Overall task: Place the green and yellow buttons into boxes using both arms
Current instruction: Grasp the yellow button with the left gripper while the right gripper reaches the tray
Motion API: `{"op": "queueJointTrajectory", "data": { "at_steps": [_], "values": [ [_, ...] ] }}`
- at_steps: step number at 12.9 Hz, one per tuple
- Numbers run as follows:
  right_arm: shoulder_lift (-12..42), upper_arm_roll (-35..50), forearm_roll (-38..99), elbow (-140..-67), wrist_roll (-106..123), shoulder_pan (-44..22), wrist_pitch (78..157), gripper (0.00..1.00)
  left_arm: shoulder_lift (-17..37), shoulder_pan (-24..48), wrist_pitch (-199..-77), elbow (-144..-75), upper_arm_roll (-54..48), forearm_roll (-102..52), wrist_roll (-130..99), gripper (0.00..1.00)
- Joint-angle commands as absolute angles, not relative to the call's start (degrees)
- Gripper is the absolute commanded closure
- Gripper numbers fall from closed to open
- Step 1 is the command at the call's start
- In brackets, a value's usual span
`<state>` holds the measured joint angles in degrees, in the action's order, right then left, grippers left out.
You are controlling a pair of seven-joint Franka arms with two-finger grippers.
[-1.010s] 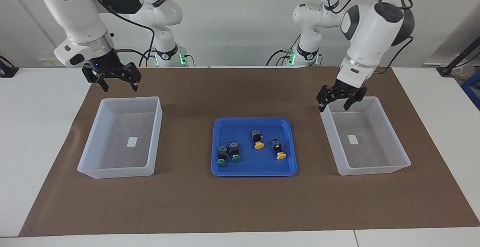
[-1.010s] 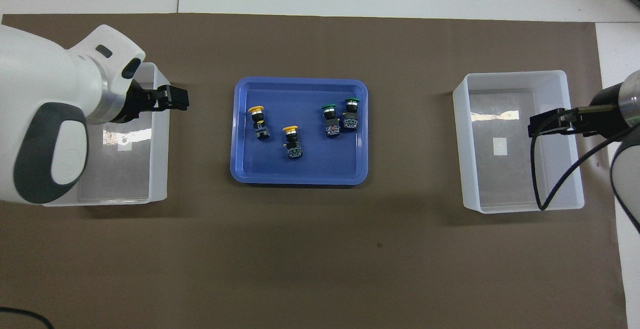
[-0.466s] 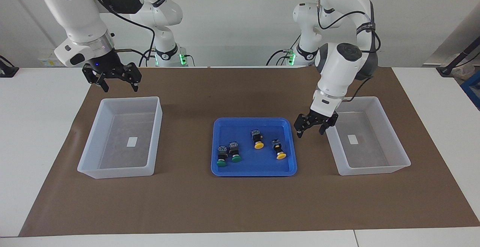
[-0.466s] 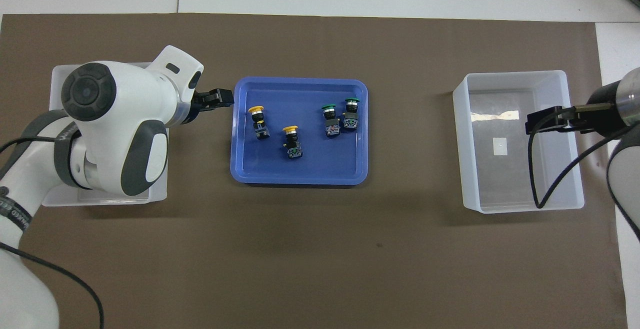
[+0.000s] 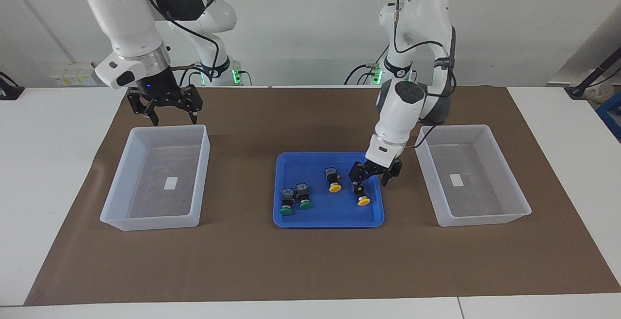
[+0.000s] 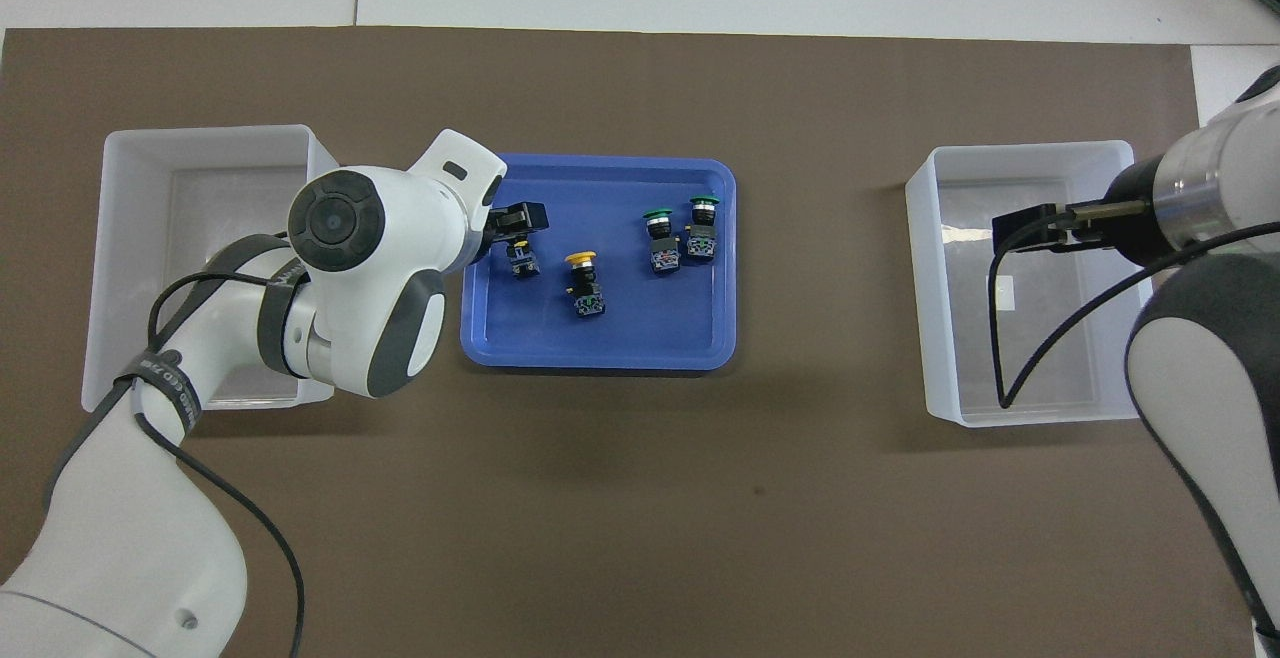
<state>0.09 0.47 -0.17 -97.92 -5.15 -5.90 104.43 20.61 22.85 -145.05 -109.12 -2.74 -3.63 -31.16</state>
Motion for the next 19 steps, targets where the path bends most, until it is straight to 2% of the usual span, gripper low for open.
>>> {"op": "queueJointTrajectory", "data": {
  "at_steps": [1, 2, 4, 8, 9, 10, 12, 14, 16, 17, 19],
  "values": [
    [3.32, 0.97, 1.14, -98.7, -9.21, -7.55, 110.54, 0.0, 22.15, 24.61, -147.13, -109.42, -1.76, -4.04, -32.26, 0.0],
    [5.43, 0.97, 1.06, -98.7, -11.4, -9.73, 113.0, 0.0, 22.24, 24.7, -147.13, -109.68, -1.76, -4.04, -32.26, 0.01],
    [9.56, 0.97, 0.09, -98.44, -17.46, -13.95, 117.58, 0.0, 22.93, 25.05, -147.3, -109.78, -1.85, -4.04, -32.26, 0.14],
    [16.24, 0.97, 0.0, -98.26, -21.27, -18.62, 125.75, 0.0, 23.03, 24.79, -147.22, -109.51, -1.76, -4.04, -32.17, 0.82],
    [17.91, 0.97, 0.0, -98.17, -21.79, -18.89, 127.95, 0.04, 23.11, 24.7, -147.22, -109.51, -1.76, -4.04, -32.17, 0.92],
    [19.41, 0.97, 0.09, -98.35, -22.49, -19.68, 130.32, 0.18, 23.12, 24.61, -147.13, -109.34, -1.76, -4.04, -32.17, 1.0],
    [20.56, 0.97, 0.18, -98.44, -22.59, -20.48, 131.39, 0.44, 23.12, 24.26, -146.87, -108.99, -1.76, -3.96, -31.99, 1.0],
    [22.84, 0.97, 0.18, -98.35, -23.29, -22.84, 134.28, 0.47, 23.03, 24.08, -145.73, -107.59, -1.67, -3.96, -32.08, 1.0],
    [24.43, 0.97, 0.18, -98.44, -24.78, -23.29, 137.09, 0.47, 23.46, 23.56, -140.13, -102.95, -1.41, -3.96, -31.99, 1.0],
    [25.74, 0.97, 0.18, -98.52, -24.7, -23.03, 140.68, 0.45, 23.38, 22.08, -136.53, -100.22, -1.41, -3.87, -31.82, 1.0],
    [26.98, 0.97, 0.18, -98.7, -25.05, -23.81, 142.12, 0.45, 22.42, 18.3, -130.98, -96.43, -1.41, -3.78, -31.38, 1.0]
  ]
}}
